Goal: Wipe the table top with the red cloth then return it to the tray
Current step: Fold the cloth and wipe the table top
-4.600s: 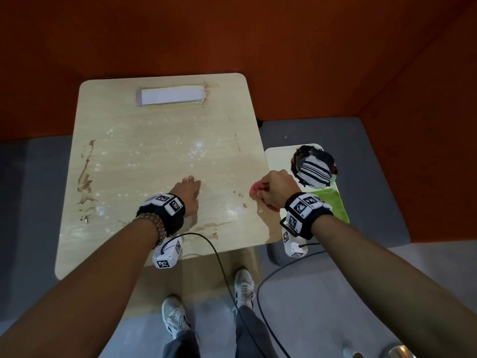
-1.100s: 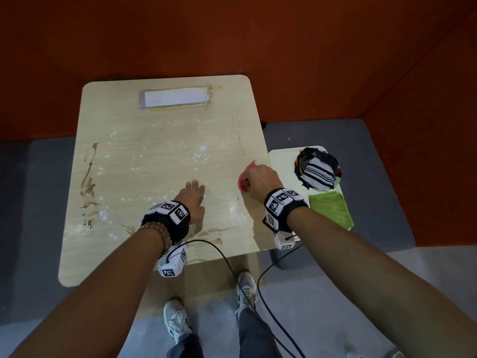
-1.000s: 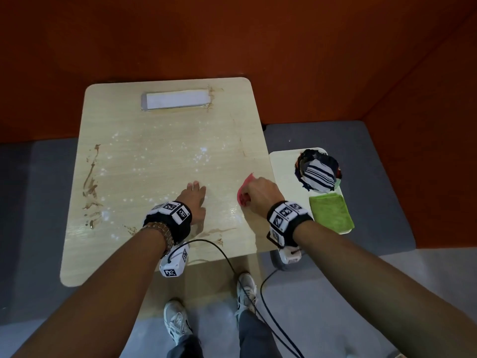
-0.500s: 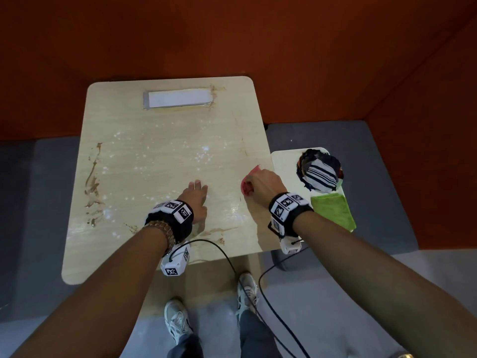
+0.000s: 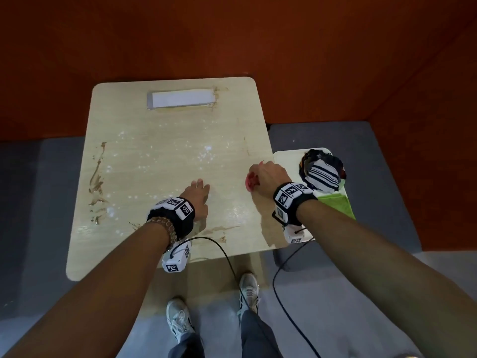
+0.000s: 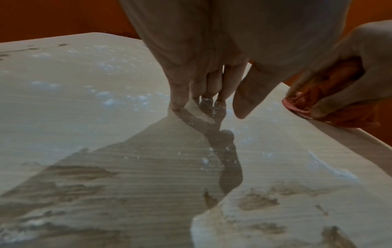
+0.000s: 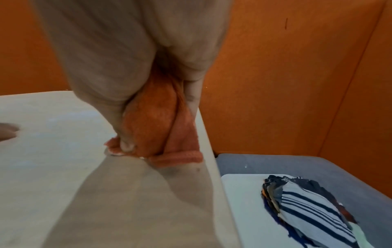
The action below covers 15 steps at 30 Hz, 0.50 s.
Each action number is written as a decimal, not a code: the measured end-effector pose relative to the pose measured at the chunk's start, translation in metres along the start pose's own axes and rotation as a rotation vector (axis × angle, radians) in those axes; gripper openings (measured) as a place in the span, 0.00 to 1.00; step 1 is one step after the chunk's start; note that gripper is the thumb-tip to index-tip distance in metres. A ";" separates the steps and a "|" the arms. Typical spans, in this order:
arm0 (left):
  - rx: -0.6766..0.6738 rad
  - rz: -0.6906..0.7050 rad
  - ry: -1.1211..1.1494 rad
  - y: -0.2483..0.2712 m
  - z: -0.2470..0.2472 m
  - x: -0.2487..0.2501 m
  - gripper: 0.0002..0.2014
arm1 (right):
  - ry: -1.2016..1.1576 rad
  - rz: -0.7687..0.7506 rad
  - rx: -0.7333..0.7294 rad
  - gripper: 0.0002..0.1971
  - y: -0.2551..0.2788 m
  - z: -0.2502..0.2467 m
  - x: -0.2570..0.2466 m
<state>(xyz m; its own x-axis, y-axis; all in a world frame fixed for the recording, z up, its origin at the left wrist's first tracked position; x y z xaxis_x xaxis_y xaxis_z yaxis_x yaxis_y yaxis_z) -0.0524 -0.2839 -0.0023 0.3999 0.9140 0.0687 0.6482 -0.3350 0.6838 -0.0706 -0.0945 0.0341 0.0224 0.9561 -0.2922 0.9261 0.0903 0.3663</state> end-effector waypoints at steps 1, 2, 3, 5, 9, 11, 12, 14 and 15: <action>0.000 0.002 -0.002 0.000 0.000 0.001 0.33 | 0.018 0.014 -0.007 0.12 0.000 0.002 0.000; -0.001 0.005 -0.002 0.000 -0.001 0.002 0.33 | 0.026 0.023 -0.011 0.10 0.003 0.005 -0.002; -0.001 0.007 -0.008 0.000 -0.002 0.003 0.33 | 0.016 0.020 -0.017 0.09 0.008 0.012 -0.005; 0.001 0.006 -0.024 0.001 -0.003 0.003 0.33 | -0.005 -0.016 -0.046 0.09 0.024 0.029 -0.016; 0.002 0.002 -0.017 -0.002 -0.002 0.002 0.33 | -0.052 -0.106 -0.085 0.12 0.044 0.042 -0.023; 0.004 0.005 -0.009 -0.003 -0.002 0.001 0.33 | -0.052 -0.066 -0.078 0.09 0.029 0.034 -0.014; 0.002 0.008 -0.002 -0.003 -0.001 0.001 0.33 | -0.049 -0.018 -0.052 0.07 0.019 0.026 -0.007; 0.007 0.011 0.000 -0.002 -0.001 0.001 0.33 | -0.061 0.044 0.005 0.10 0.004 0.011 0.007; 0.011 0.012 0.000 -0.002 -0.001 0.002 0.33 | -0.060 0.045 0.028 0.12 0.001 0.006 0.009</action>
<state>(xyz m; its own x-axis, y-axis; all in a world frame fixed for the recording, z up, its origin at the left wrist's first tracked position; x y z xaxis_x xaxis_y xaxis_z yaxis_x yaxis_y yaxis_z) -0.0539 -0.2816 -0.0023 0.4076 0.9100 0.0764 0.6505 -0.3481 0.6751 -0.0674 -0.0873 0.0262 0.0862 0.9406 -0.3283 0.9336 0.0388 0.3561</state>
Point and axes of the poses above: each hand's wrist, its own y-axis away from the middle knuckle, its own z-axis out of the palm, x = y × z, the point moved 8 cm from there along -y, towards the middle knuckle, and after that the axes turned 12 degrees about -y, right-handed, at the moved point
